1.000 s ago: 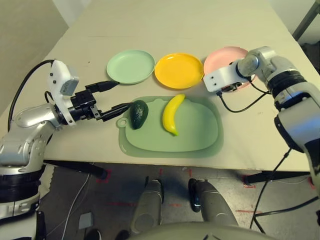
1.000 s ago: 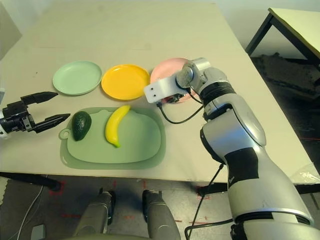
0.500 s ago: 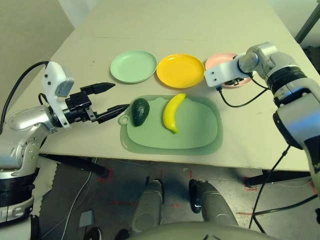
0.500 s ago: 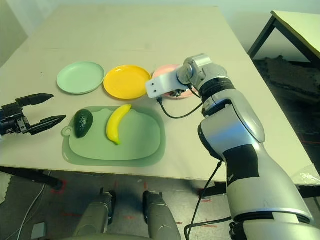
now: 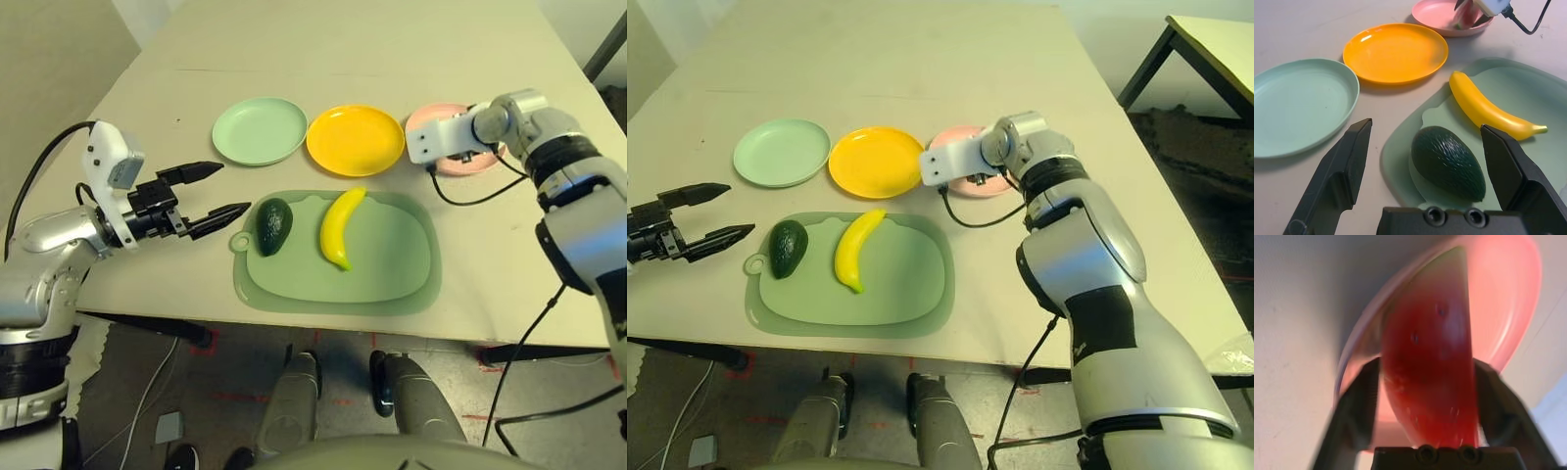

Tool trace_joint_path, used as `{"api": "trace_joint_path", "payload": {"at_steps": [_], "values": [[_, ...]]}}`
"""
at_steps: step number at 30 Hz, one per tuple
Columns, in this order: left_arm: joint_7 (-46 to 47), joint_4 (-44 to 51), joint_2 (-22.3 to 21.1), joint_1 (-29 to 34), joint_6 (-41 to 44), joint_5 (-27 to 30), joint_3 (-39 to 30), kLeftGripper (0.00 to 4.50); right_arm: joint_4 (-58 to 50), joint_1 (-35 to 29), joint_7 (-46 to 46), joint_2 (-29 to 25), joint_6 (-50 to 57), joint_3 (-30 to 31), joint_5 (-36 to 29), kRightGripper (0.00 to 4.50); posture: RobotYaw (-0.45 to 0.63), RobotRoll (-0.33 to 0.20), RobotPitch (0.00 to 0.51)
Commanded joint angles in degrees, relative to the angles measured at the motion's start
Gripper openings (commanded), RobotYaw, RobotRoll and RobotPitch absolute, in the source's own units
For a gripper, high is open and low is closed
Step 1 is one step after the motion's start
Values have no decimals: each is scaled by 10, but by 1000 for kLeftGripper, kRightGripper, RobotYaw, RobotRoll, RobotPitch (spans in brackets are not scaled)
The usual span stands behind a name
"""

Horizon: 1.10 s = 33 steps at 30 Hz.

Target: Place the fruits into color-matched plates.

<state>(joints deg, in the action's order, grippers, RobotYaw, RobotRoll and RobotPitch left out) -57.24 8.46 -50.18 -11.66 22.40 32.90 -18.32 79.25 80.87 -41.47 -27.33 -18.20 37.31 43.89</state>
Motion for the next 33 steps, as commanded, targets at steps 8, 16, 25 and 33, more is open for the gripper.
{"api": "trace_joint_path", "payload": {"at_steps": [8, 16, 25, 33], "values": [[-2, -10, -3, -7, -9, -11, 4, 4500, -7, 38, -29, -16, -36, 0, 10, 4474, 72, 0, 184], [-95, -89, -27, -29, -48, -7, 1, 4500, -74, 94, -223, 8, -236, -50, -88, 4474, 31, 0, 189], [-200, -135, -41, -13, -105, -2, -10, 4500, -240, 23, -455, 60, -293, -69, -264, 4474, 67, 0, 206], [-210, -77, -47, 48, -94, 21, -48, 4500, -287, -16, -502, 83, -290, -46, -277, 4474, 130, 0, 235]]}}
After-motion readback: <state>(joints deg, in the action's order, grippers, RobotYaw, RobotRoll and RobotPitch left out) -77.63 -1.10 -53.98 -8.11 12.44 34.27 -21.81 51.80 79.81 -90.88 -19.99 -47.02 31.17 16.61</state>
